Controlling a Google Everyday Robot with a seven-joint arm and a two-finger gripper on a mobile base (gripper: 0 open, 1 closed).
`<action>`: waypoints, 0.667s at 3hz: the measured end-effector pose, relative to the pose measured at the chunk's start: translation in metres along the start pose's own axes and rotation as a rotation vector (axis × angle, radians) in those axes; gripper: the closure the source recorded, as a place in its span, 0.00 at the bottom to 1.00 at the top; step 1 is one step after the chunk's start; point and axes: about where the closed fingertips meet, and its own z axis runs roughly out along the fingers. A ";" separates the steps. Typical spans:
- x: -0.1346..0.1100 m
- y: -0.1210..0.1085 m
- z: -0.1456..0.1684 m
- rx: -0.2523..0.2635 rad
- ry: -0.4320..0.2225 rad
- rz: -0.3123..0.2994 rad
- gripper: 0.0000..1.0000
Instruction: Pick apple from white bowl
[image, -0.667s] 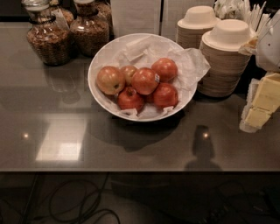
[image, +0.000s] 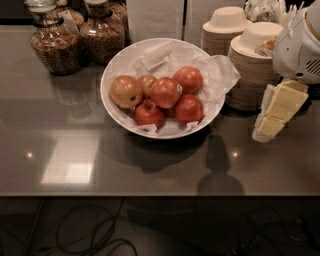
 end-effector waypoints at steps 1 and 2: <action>0.000 0.000 0.000 0.002 0.000 0.000 0.00; -0.015 -0.006 0.015 0.008 -0.086 0.040 0.00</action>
Offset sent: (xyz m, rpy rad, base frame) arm 0.0509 0.0531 -0.0264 0.3389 -0.0574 -0.0483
